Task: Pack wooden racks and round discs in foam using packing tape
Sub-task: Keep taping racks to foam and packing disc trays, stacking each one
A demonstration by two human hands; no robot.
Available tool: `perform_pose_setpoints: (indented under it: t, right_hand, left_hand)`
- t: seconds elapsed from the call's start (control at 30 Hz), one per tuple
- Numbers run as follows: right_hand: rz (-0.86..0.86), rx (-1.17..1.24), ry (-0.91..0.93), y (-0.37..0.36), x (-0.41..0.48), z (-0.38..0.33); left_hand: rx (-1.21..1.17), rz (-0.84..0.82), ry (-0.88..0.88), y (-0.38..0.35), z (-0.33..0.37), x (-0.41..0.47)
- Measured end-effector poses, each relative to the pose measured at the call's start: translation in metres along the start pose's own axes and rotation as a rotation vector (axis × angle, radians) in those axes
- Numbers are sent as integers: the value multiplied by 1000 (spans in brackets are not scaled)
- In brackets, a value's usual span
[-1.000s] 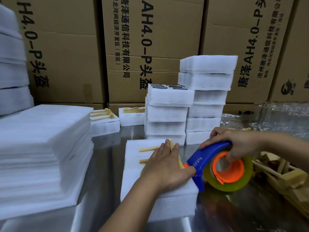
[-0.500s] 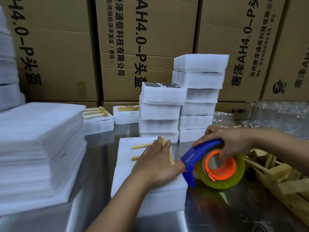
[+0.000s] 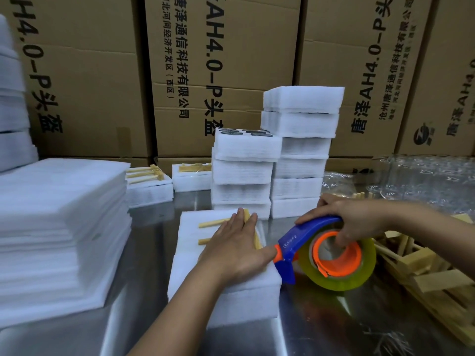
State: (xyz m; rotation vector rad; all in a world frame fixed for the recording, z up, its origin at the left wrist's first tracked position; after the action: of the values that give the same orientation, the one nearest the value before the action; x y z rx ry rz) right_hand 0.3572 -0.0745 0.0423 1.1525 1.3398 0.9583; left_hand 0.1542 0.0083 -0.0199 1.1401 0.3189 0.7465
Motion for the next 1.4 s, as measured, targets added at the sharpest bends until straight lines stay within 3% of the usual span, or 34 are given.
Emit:
perform_pose_setpoints:
  t: [0.3, 0.43, 0.63, 0.77, 0.87, 1.0, 1.27, 1.4]
  right_hand:
    - [203, 98, -15, 26, -38, 27]
    - [288, -11, -2, 31, -35, 19]
    - [253, -300, -15, 17, -31, 12]
    - [423, -289, -56, 9, -39, 15]
    - [588, -527, -97, -8, -40, -7]
    - [843, -823, -21, -50, -27, -37]
    - [1005, -478, -92, -96, -36, -26]
    - [1008, -467, -102, -105, -40, -36]
  left_hand:
    - [17, -20, -15, -1, 1, 3]
    - [16, -23, -17, -1, 1, 3]
    - [7, -30, -22, -1, 1, 4]
    - [1, -30, -23, -1, 2, 3]
    - [-1, -32, -17, 0, 3, 1]
    - [1, -46, -1, 2, 4, -2]
    - [-16, -65, -2, 3, 5, -2]
    - [0, -65, 1, 3, 4, -1]
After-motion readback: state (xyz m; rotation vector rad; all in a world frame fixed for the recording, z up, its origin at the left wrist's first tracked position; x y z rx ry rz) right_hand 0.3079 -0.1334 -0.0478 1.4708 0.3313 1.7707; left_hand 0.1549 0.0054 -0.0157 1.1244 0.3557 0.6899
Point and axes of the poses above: each hand's wrist, its own x-axis towards the middle knuckle, its own y-axis out of the back of the hand, z = x × y, the point moved 4 cm from there along x, towards the middle knuckle
